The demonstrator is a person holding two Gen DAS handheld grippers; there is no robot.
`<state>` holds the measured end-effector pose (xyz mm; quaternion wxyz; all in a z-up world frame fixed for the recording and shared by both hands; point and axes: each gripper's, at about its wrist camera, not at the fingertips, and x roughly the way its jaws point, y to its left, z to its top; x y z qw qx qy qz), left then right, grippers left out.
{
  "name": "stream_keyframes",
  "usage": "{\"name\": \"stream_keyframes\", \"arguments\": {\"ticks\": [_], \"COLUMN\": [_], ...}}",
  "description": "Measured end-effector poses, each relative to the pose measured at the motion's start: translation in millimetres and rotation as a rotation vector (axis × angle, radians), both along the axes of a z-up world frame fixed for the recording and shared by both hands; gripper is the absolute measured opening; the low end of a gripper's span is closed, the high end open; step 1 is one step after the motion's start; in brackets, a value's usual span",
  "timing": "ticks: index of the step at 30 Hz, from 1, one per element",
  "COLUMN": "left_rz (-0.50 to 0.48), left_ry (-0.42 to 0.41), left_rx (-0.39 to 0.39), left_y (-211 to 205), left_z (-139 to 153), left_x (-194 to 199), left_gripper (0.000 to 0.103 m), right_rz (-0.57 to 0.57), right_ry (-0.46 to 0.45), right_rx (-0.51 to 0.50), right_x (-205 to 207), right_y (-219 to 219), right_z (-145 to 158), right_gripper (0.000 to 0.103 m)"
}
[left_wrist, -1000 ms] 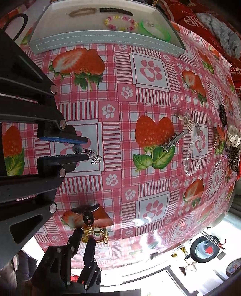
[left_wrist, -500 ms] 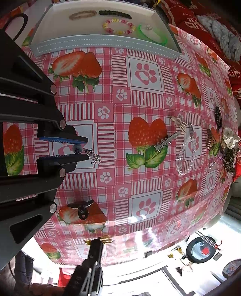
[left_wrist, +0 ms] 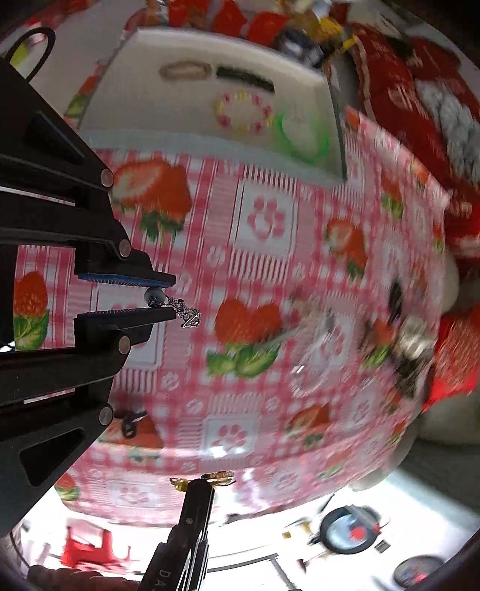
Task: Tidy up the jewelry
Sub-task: 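Carry the pendant and yellow cord over the white tray with both tools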
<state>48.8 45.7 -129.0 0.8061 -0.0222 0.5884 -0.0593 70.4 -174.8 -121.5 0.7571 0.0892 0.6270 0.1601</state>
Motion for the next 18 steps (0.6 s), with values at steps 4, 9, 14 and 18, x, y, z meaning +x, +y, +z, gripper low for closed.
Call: {"name": "stream_keyframes", "arguments": {"ticks": [4,9,14,18], "left_rz": [0.083,0.128,0.145,0.158], "left_ry": [-0.020,-0.039,-0.056,-0.069], "left_rx": [0.003,0.009,0.019,0.019], "left_y": [36,90,149,196], "left_z": [6,10,13,9], "left_x": [5,20,43,71], "left_gripper": [0.017,0.017,0.017,0.017], "right_rz": [0.074,0.130,0.156,0.188], "right_ry": [-0.028,-0.059,-0.072,-0.082], "right_rx": [0.026,0.054,0.082,0.104], "right_x": [19,38,58,75], "right_y": [33,83,146,202], "right_z": [8,13,12,8], "right_gripper": [0.002,0.002,0.002,0.002]}}
